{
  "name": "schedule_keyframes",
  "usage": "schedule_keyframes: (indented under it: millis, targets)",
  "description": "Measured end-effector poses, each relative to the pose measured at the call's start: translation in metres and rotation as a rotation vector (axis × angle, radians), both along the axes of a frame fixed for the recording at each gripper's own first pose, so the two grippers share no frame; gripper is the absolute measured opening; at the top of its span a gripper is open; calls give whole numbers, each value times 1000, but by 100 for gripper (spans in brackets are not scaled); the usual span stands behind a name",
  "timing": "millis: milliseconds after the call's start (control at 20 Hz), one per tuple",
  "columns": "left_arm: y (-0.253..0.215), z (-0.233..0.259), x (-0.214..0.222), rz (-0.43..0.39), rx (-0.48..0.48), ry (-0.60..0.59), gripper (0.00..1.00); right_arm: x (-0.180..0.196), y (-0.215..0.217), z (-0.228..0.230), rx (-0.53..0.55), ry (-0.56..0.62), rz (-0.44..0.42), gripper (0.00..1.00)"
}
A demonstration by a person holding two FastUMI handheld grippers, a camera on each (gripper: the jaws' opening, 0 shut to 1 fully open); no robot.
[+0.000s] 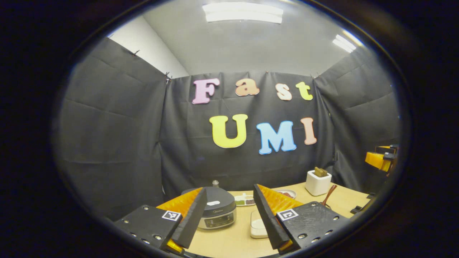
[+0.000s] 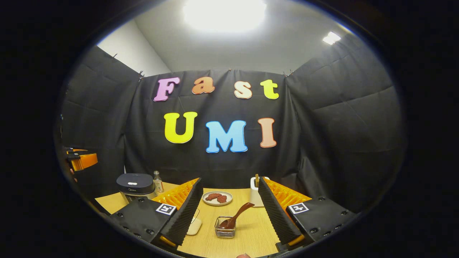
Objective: Close the left gripper, press the button to open the rice cooker; take a wooden spoon from the chopstick holder with the right hand, scoop a spoonful of rice and pour it into the rice cooker, then put the wooden spoon back into the chopstick holder.
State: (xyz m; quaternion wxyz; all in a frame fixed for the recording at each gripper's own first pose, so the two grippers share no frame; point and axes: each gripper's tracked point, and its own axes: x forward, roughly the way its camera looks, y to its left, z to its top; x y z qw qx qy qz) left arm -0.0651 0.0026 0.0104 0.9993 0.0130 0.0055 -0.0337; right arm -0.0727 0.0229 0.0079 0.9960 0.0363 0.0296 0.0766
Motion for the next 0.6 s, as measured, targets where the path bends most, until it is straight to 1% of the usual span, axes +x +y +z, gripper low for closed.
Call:
schedule_keyframes:
  millis: [400, 450, 600]
  targets:
    - [7, -1, 0, 24, -22, 4, 81, -2, 6, 1, -2, 0, 10, 98]
    - [7, -1, 0, 28, -22, 5, 81, 6, 10, -1, -1, 0, 12, 98]
    - [10, -1, -2, 42, -24, 8, 81, 8, 12, 0, 0, 1, 19, 98]
